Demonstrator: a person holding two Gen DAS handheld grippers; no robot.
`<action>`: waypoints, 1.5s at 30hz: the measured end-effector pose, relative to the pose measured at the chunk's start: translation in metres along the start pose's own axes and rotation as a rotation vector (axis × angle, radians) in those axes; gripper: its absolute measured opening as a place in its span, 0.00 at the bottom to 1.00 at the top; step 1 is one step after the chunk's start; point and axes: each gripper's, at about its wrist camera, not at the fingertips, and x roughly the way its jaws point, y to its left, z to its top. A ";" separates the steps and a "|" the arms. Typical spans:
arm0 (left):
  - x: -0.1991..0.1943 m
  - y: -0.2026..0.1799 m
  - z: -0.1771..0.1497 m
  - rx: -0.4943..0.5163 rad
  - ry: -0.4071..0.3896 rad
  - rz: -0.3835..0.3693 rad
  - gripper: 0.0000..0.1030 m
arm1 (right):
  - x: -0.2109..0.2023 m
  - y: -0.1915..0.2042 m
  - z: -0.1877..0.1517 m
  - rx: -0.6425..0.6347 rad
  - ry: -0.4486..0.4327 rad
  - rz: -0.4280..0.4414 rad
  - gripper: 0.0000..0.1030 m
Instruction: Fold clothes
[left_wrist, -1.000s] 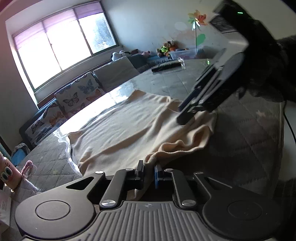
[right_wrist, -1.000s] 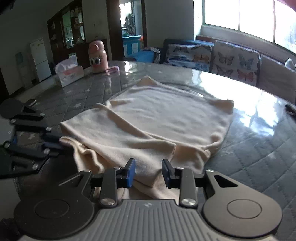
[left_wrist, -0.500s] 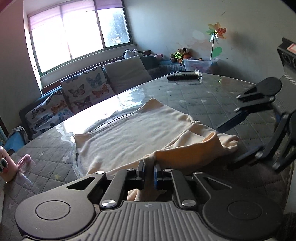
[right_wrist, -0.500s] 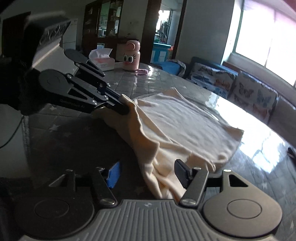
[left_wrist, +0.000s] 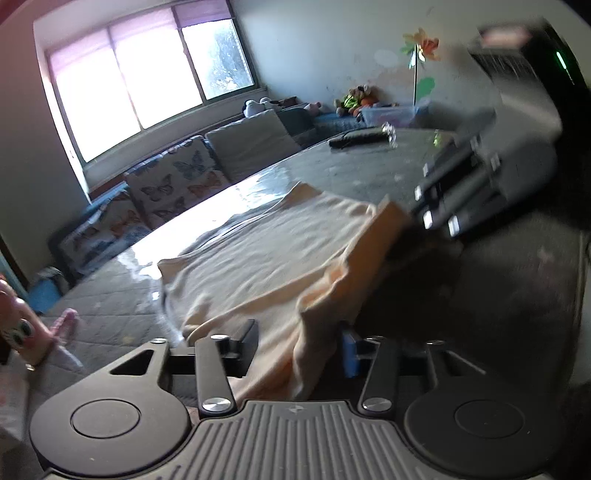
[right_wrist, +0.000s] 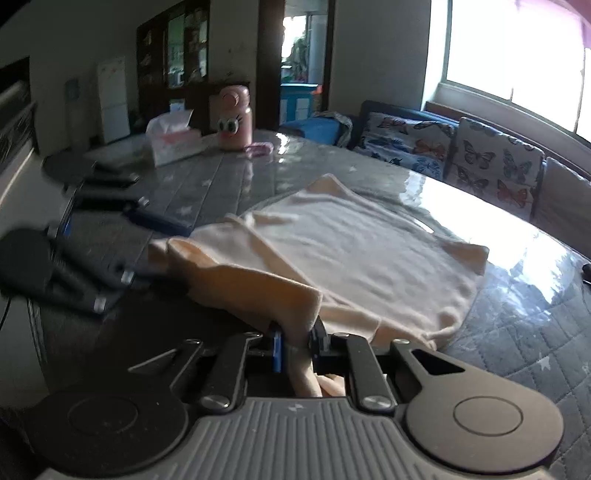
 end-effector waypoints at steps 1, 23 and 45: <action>0.001 -0.001 -0.003 -0.001 0.005 0.005 0.49 | -0.001 -0.001 0.001 0.006 -0.004 0.000 0.12; -0.039 -0.007 -0.014 0.053 -0.012 0.038 0.10 | -0.051 0.010 0.002 0.053 -0.084 0.027 0.09; -0.032 0.026 0.030 -0.007 -0.023 0.001 0.10 | -0.063 -0.012 0.037 0.093 -0.042 0.052 0.09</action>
